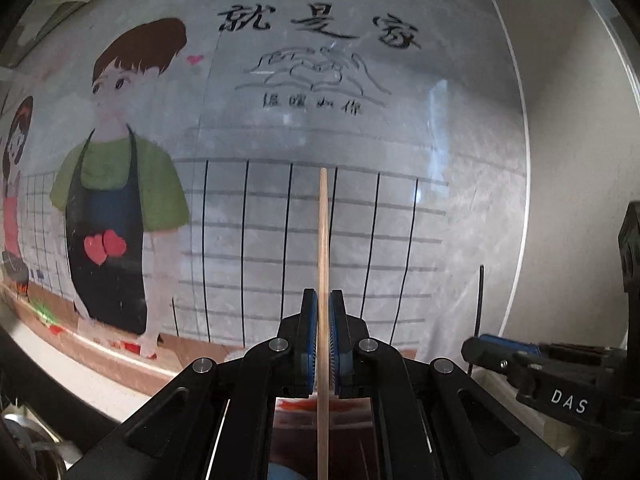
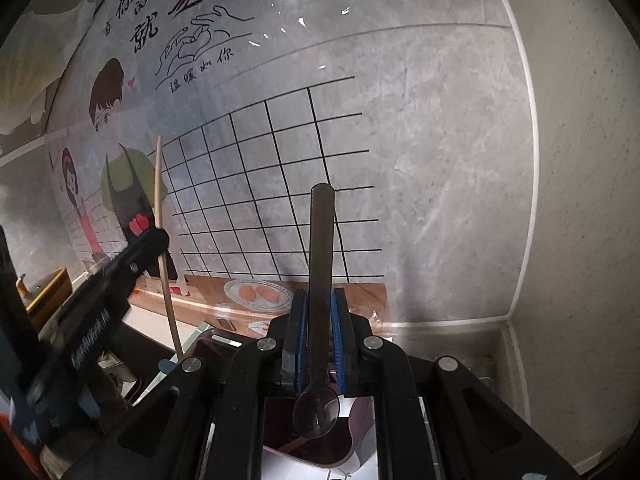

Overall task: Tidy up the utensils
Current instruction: 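Lift the metal spoon and chopstick up over the purple caddy, then open both tools to drop the spoon and chopstick into the caddy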

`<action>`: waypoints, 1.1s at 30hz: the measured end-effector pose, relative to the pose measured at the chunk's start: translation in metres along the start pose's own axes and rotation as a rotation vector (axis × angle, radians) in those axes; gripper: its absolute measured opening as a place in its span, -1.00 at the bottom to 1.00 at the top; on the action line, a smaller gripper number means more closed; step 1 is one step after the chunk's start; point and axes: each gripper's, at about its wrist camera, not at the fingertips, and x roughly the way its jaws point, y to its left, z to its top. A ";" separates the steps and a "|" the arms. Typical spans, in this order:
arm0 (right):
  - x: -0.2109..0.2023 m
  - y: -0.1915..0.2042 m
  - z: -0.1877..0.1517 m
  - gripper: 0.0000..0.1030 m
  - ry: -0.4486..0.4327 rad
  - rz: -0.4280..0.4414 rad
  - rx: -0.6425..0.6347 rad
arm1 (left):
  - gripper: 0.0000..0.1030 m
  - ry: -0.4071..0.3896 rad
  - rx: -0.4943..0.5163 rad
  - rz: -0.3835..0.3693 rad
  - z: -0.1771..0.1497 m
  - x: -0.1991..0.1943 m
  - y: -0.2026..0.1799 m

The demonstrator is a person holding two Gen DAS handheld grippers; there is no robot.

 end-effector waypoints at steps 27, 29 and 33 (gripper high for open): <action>-0.041 0.037 -0.077 -0.60 0.395 0.019 0.030 | 0.29 0.474 -0.038 0.018 -0.017 -0.115 0.093; -0.034 0.051 -0.099 -0.59 0.473 0.029 0.018 | 0.29 0.538 -0.070 0.039 -0.033 -0.127 0.109; -0.023 0.082 -0.136 -0.59 0.575 0.076 -0.002 | 0.29 0.638 -0.083 0.051 -0.069 -0.148 0.130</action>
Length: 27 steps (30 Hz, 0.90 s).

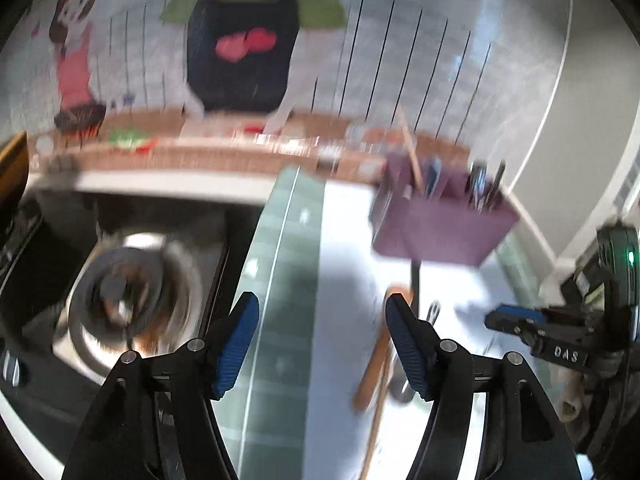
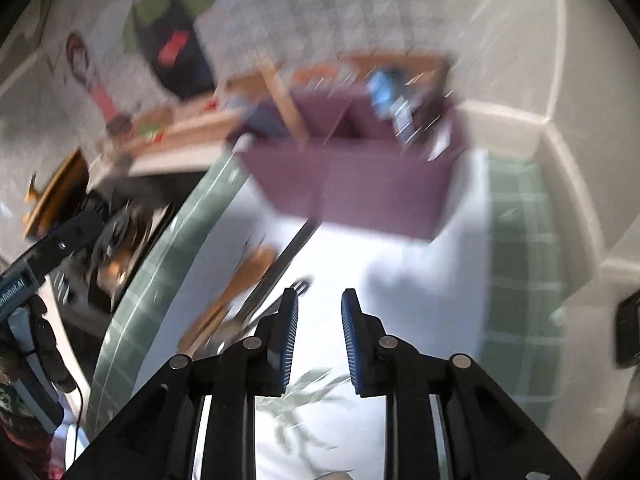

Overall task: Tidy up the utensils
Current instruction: 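Grasp a wooden chopstick with the right tool while the left tool approaches the wooden spoon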

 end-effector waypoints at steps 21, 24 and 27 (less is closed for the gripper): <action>0.057 0.130 -0.063 -0.62 0.119 -0.062 -0.190 | 0.29 0.080 -0.040 0.100 -0.054 -0.030 0.059; 0.049 0.113 -0.069 -0.74 0.115 -0.107 -0.197 | 0.29 0.077 -0.016 0.069 -0.049 -0.027 0.048; 0.039 0.088 -0.071 -0.82 0.113 -0.149 -0.186 | 0.29 0.081 0.010 0.034 -0.042 -0.020 0.035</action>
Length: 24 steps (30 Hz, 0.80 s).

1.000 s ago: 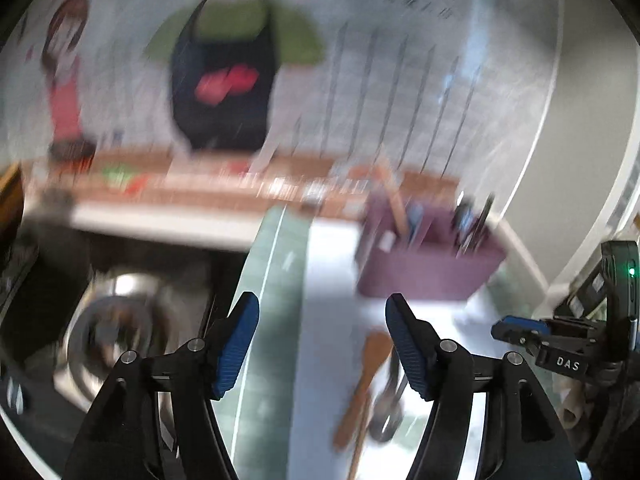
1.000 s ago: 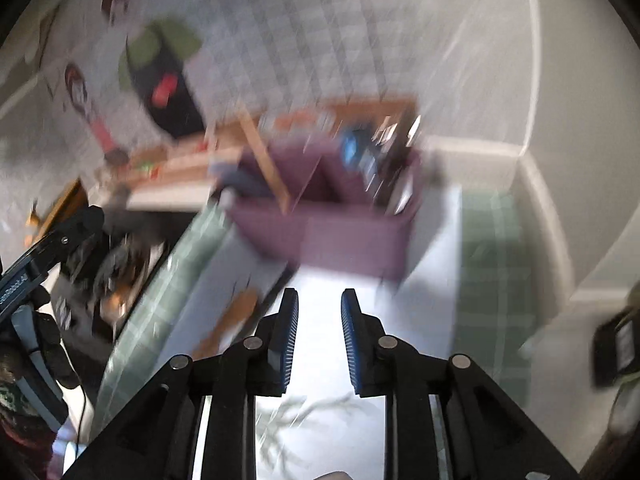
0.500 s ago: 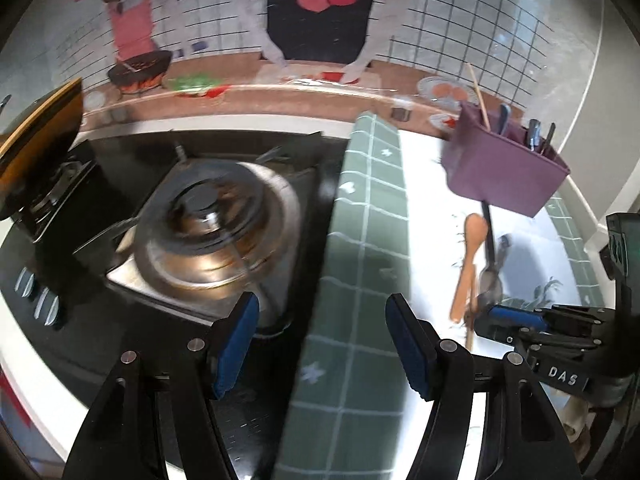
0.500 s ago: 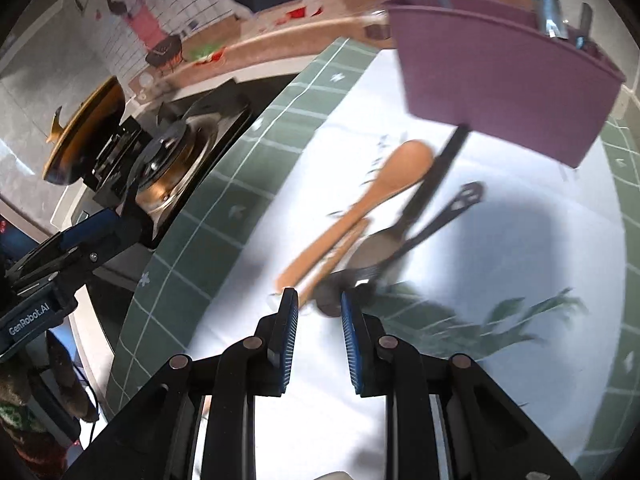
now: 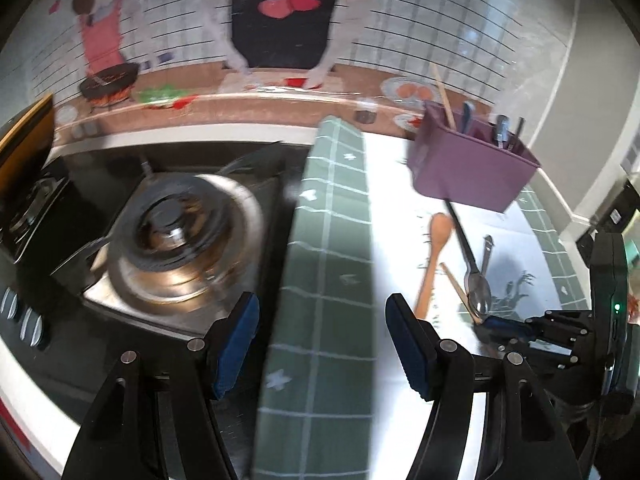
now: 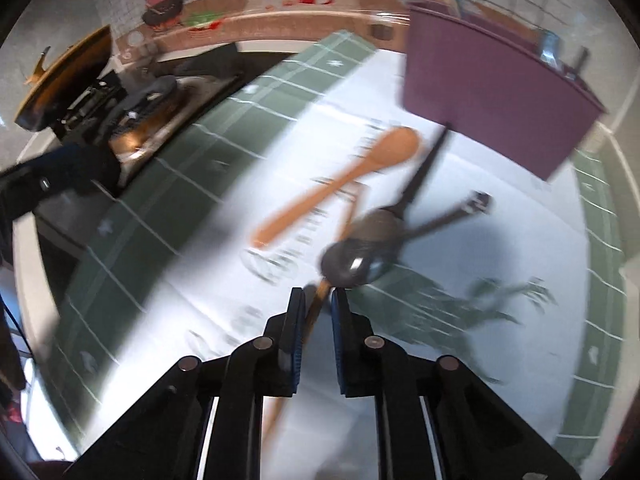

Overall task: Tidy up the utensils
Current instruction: 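Grasp a wooden chopstick with the right tool while the left tool approaches the wooden spoon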

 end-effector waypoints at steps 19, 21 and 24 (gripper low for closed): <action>-0.034 -0.153 -0.052 -0.83 -0.056 0.041 0.291 | 0.29 0.206 0.290 -0.226 0.062 0.116 -0.116; -0.034 -0.156 -0.055 -0.83 -0.066 0.069 0.305 | 0.29 0.243 0.303 -0.199 0.069 0.135 -0.123; -0.035 -0.160 -0.059 -0.83 -0.084 0.100 0.323 | 0.28 0.266 0.337 -0.163 0.075 0.151 -0.133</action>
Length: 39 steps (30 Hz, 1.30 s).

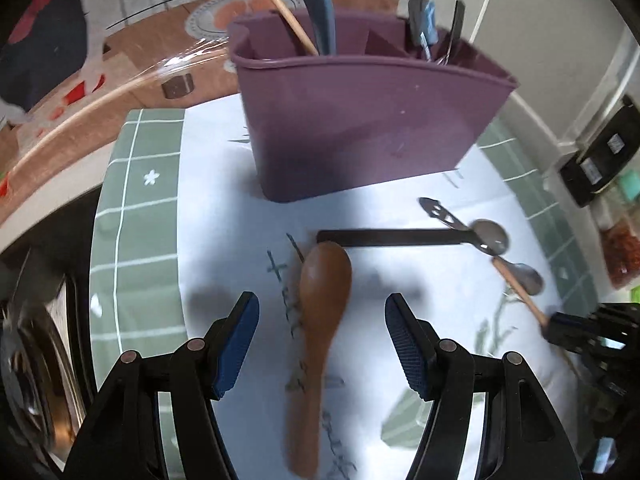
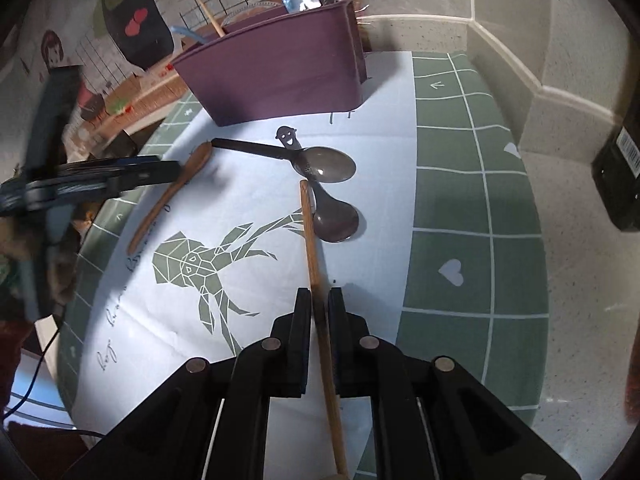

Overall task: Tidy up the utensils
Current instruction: 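Grasp a wooden chopstick with the right tool while the left tool approaches the wooden spoon, then grasp the brown wooden spoon by its handle with the left tool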

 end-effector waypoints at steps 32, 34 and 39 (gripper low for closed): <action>0.028 0.062 0.012 0.12 0.058 -0.147 -0.305 | -0.39 -0.086 -0.169 -0.025 -0.042 -0.064 0.007; 0.030 0.060 0.015 0.03 0.054 -0.152 -0.301 | -0.39 -0.093 -0.183 -0.035 -0.050 -0.072 0.008; 0.030 0.052 0.024 -0.79 0.041 -0.188 -0.265 | -0.39 -0.125 -0.215 -0.043 -0.069 -0.085 0.007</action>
